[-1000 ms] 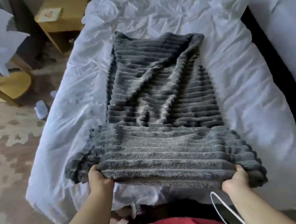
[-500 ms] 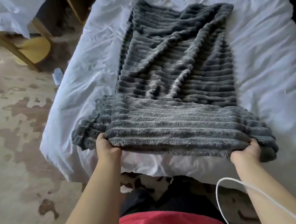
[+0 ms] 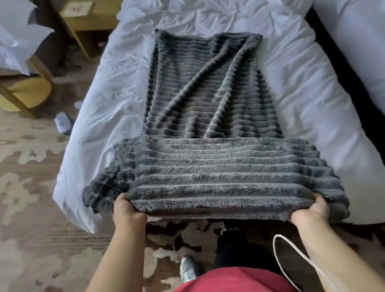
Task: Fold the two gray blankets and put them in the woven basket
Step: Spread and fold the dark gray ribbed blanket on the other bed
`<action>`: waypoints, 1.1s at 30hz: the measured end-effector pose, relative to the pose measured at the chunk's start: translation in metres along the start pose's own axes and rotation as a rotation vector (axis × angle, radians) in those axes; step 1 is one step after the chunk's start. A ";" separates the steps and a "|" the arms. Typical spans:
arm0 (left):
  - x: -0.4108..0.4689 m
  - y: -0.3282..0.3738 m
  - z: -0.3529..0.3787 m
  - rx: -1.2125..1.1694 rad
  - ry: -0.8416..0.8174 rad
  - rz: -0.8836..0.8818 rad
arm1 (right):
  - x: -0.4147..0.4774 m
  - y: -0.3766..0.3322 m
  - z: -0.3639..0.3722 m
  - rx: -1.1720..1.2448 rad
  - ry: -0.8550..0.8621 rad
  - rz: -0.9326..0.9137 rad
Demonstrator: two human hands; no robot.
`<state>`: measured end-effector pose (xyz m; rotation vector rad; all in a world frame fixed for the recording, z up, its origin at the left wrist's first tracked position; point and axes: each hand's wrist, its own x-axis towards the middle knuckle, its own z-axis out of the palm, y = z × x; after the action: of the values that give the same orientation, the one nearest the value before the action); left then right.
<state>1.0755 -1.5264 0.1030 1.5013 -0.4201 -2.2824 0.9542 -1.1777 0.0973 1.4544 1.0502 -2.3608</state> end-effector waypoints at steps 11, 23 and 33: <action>-0.024 0.006 -0.048 0.002 0.099 0.003 | -0.025 0.019 -0.041 0.077 -0.016 -0.006; -0.020 0.028 0.057 0.070 -0.104 0.042 | -0.011 -0.030 0.047 0.154 -0.049 0.075; 0.069 0.046 0.201 0.291 -0.219 0.334 | 0.070 -0.095 0.229 0.086 -0.365 0.040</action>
<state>0.8725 -1.5908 0.1451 1.1923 -1.0214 -2.1863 0.7096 -1.2418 0.1464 0.9985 0.8268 -2.5379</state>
